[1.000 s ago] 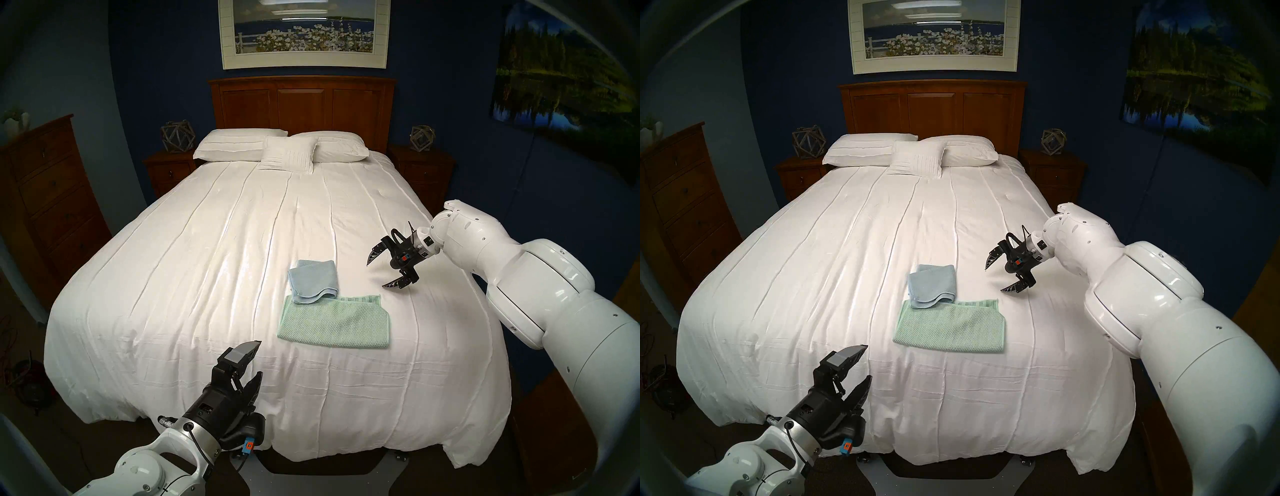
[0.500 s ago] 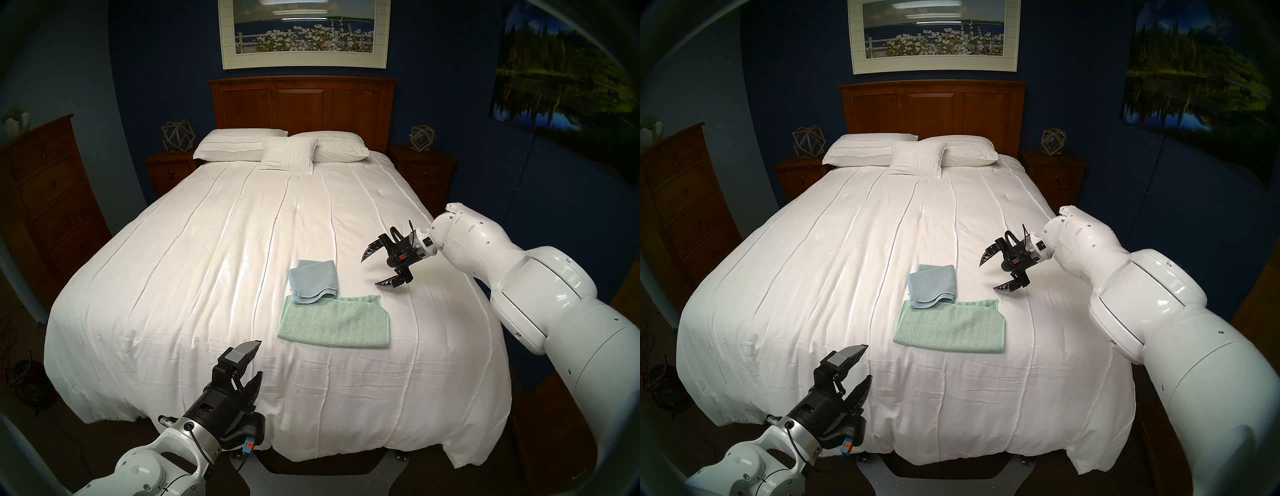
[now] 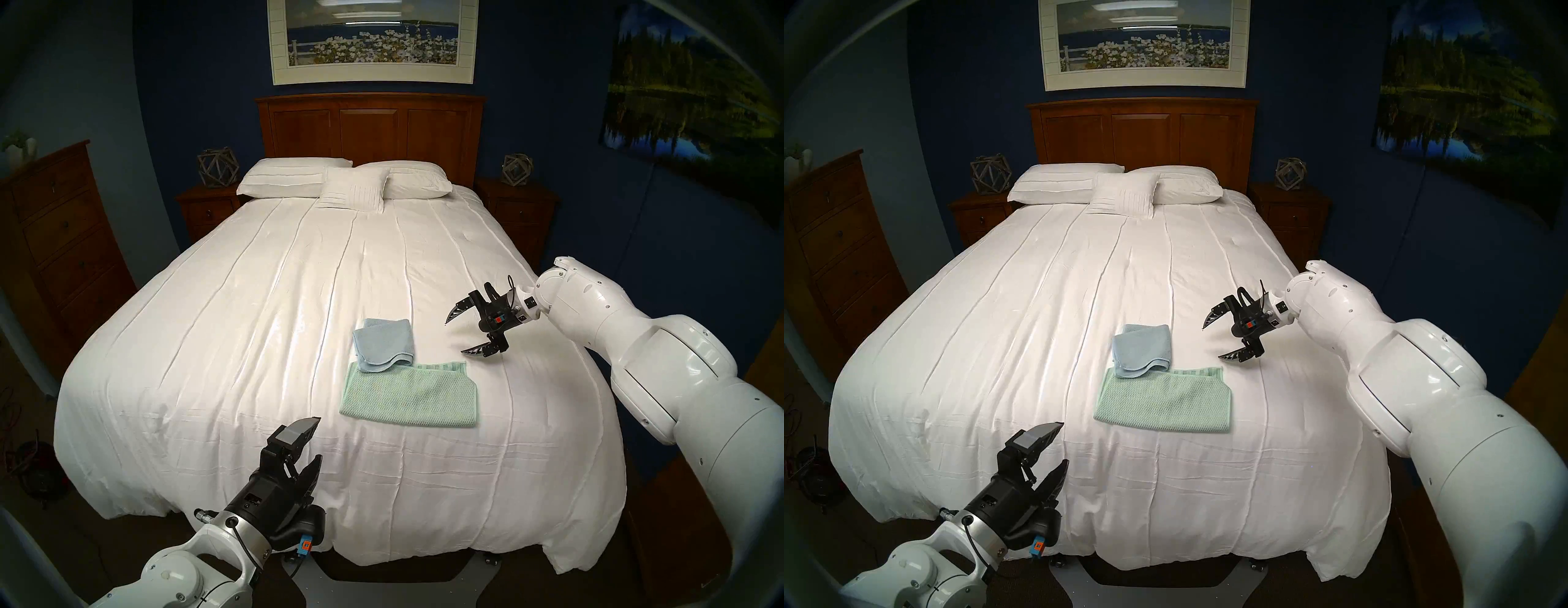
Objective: Fold the hand towels twice and stack them up
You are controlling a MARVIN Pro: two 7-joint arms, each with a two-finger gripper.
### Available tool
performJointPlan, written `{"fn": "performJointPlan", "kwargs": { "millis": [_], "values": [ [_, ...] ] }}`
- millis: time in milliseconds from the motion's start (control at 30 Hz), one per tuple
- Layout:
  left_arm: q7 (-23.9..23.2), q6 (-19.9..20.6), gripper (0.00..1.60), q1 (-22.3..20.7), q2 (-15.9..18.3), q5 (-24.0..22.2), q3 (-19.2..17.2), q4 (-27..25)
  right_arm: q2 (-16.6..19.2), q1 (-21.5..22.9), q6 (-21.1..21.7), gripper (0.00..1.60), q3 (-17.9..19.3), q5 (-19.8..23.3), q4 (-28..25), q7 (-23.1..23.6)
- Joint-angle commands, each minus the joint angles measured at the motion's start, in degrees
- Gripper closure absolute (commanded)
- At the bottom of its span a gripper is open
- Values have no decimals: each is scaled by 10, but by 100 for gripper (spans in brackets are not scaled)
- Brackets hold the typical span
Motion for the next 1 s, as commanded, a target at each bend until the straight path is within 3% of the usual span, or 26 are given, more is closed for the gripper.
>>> {"fn": "performJointPlan", "kwargs": {
  "millis": [0, 700, 967],
  "values": [
    [2, -1, 0, -1, 0, 0, 0, -8, 24, -14, 0, 0, 6, 22, -25, 19],
    [2, -1, 0, -4, 0, 0, 2, -7, 78, -59, 0, 0, 25, 75, -128, 15],
    [2, -1, 0, -5, 0, 0, 3, -6, 118, -86, 0, 0, 17, 80, -168, 21]
  ]
}}
